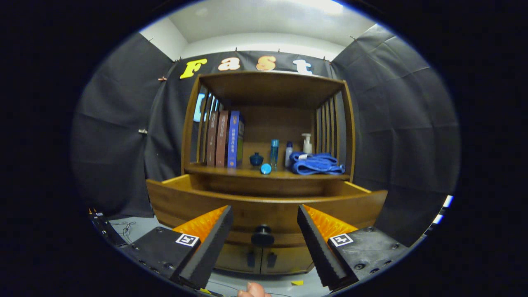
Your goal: Pull open the drawer, take out the items inside it, and place them on the countertop above the cabinet.
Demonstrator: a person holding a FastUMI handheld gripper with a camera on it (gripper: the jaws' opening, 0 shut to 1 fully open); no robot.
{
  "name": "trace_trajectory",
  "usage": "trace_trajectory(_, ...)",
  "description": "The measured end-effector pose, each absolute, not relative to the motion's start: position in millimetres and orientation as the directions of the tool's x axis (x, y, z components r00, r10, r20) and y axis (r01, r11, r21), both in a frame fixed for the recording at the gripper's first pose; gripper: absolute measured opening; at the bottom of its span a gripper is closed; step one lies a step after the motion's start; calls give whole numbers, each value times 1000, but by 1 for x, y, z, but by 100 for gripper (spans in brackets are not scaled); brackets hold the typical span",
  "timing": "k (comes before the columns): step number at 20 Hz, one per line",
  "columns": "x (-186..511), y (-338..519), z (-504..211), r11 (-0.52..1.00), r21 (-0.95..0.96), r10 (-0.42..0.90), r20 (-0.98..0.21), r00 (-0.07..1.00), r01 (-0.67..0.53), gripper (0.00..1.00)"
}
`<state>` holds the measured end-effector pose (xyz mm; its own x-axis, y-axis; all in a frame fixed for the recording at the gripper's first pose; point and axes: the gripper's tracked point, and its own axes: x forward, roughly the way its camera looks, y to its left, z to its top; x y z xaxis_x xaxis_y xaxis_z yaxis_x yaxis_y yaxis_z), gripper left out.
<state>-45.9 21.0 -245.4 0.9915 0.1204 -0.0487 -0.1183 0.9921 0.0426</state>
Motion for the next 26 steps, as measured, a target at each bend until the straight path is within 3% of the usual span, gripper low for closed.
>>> trace_trajectory(9,1,31,-295,992,66,122,-192,974,-111,99)
trace_trajectory(16,16,26,-276,995,57,94,-155,983,-86,98)
trace_trajectory(26,64,29,-278,993,53,111,-194,975,-102,98)
